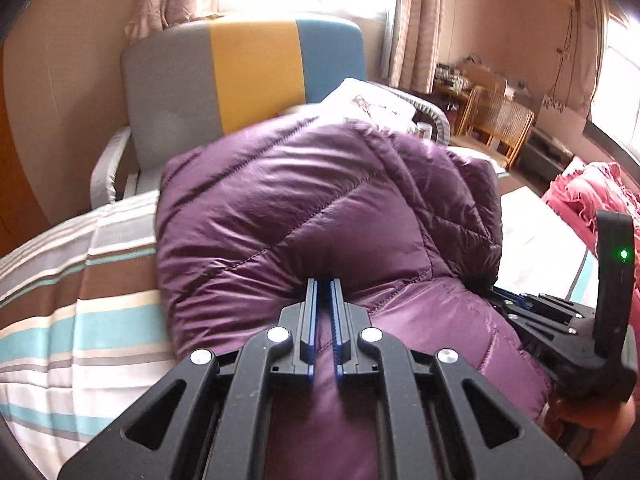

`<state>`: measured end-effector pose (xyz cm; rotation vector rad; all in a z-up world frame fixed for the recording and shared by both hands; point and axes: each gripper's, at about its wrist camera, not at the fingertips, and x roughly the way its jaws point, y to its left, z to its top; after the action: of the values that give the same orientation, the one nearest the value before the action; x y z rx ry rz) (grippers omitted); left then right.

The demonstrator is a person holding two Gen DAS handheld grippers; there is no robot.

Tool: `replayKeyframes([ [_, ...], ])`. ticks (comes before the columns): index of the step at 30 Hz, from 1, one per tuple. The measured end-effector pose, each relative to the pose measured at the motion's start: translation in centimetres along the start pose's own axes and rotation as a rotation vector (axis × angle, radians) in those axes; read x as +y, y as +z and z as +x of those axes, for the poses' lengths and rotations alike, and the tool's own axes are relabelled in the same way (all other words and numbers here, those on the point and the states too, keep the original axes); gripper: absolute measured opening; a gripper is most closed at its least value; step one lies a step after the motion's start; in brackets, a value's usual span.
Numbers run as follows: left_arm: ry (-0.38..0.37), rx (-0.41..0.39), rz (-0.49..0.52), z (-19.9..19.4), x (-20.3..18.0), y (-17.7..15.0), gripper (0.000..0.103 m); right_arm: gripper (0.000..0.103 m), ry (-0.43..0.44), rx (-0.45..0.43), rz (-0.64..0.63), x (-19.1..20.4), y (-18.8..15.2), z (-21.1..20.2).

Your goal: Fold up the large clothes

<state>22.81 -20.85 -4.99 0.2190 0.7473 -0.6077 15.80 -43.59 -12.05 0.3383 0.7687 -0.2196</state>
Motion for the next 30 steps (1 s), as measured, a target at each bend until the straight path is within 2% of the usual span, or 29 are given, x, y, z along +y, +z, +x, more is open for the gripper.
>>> replayKeyframes([
  [4, 0.030, 0.009, 0.009, 0.8, -0.3, -0.5, 0.006, 0.012, -0.029, -0.001, -0.040, 0.7, 0.4, -0.4],
  [9, 0.043, 0.013, 0.030, 0.5, -0.2, -0.6, 0.006, 0.017, -0.006, -0.015, -0.030, 0.0, 1.3, -3.0],
  [11, 0.045, 0.012, 0.031, 0.4, -0.3, -0.5, 0.006, 0.021, 0.007, -0.052, -0.002, -0.6, 1.5, -4.8],
  [12, 0.044, 0.011, 0.027, 0.5, -0.3, -0.5, 0.006, 0.027, 0.002, -0.089, 0.005, -0.8, 1.7, -6.2],
  [15, 0.042, 0.009, 0.014, 0.5, -0.2, -0.5, 0.006, 0.028, 0.020, -0.172, -0.013, 0.2, 2.9, -9.0],
  [18, 0.045, 0.009, 0.011, 0.5, -0.3, -0.6, 0.006, 0.028, 0.045, -0.190, -0.087, 2.8, 4.7, -9.4],
  [20, 0.048, 0.012, 0.014, 0.6, -0.3, -0.6, 0.006, 0.028, 0.032, -0.168, -0.156, 5.0, 6.1, -8.1],
  [22, 0.051, 0.014, 0.016, 0.7, -0.3, -0.5, 0.006, 0.028, 0.018, -0.150, -0.172, 5.9, 7.5, -5.9],
  [24, 0.052, 0.014, 0.015, 0.7, -0.3, -0.5, 0.006, 0.028, -0.043, -0.133, -0.168, 5.5, 8.5, -3.2],
  [26, 0.051, 0.011, 0.018, 0.8, -0.4, -0.5, 0.006, 0.028, -0.078, -0.071, -0.135, 3.9, 8.6, -0.1],
  [28, 0.031, 0.003, 0.022, 0.8, -0.4, -0.5, 0.006, 0.027, -0.015, 0.006, -0.045, 1.5, 7.5, 2.9],
  [30, 0.013, -0.001, 0.027, 0.7, -0.6, -0.4, 0.006, 0.026, 0.006, -0.003, -0.009, 0.5, 6.7, 3.8],
])
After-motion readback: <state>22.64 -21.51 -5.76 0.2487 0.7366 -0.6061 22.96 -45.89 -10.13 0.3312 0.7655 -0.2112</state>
